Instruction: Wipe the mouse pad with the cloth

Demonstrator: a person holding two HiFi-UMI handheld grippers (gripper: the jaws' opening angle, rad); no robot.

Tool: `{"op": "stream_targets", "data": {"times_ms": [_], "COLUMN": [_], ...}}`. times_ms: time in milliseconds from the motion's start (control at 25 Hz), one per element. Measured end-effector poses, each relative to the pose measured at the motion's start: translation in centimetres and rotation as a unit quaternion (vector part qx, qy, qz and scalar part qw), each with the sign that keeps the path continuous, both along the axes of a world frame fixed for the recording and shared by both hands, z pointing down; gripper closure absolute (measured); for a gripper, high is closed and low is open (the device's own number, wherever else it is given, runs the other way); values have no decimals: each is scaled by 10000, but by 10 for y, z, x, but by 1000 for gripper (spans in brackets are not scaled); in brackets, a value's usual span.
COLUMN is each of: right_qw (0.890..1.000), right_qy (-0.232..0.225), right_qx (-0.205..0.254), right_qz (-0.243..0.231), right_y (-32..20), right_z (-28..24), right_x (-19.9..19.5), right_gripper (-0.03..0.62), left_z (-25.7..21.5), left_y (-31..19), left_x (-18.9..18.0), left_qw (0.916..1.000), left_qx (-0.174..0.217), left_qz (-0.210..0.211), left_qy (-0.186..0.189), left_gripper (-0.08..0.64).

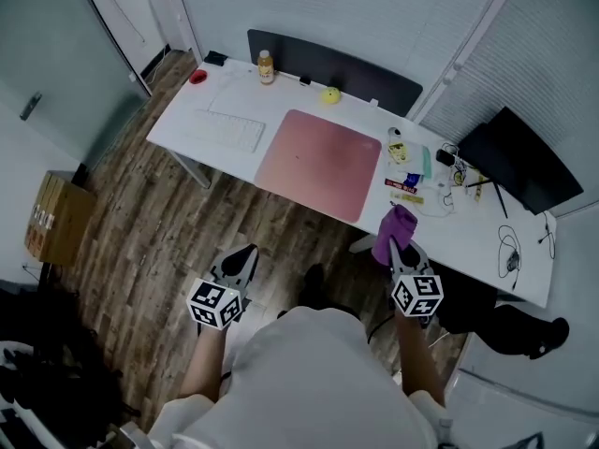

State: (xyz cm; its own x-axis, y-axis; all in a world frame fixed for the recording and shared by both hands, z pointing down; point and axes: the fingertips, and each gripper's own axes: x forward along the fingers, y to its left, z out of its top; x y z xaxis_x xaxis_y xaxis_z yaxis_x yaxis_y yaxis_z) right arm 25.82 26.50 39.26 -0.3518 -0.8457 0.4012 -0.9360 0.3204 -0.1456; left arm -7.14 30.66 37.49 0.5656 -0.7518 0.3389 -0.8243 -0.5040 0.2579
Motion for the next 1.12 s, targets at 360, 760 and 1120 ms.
{"op": "stream_targets", "data": {"times_ms": [360,760,1120], "right_qw": [9993,9979,9964], "right_qy": [77,109,139], "right_qx": [-237,-414,-654], "right_qz": [-272,-489,-522], "right_y": [-79,-143,-164], "right_z": [21,43,60], "right_x": [4,20,15], "right_gripper": [517,517,517], "left_z": [9,24,41], "left_y": [-73,-139,-172], "left_x": [13,36,36], "left_qw": [9998,9993,9986], "left_qx": [-110,-216,-447], "left_qz": [-125,-219,-120], "left_qy": [-93,-196,-273], "left_gripper": [540,540,540]}}
